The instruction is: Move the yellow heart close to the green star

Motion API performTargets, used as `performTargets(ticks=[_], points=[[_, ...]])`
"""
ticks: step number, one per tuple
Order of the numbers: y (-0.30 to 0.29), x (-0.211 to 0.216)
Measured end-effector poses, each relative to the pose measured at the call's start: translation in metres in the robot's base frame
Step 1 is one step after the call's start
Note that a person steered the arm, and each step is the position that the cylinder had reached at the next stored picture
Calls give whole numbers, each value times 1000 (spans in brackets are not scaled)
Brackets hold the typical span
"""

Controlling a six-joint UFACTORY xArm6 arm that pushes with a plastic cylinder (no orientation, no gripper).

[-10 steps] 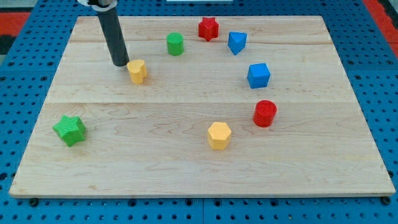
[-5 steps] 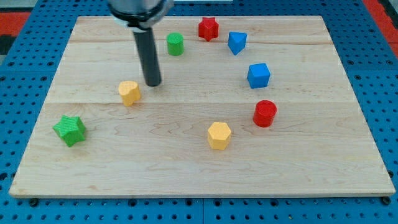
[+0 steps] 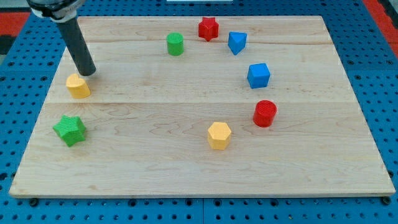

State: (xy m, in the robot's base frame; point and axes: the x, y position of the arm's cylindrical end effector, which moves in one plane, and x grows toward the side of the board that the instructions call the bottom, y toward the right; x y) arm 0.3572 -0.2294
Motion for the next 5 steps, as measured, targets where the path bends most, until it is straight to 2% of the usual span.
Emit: performTargets(ticks=[1, 2, 3, 4, 5], points=[[-20, 26], [20, 56], [32, 66], [23, 90], [13, 97]])
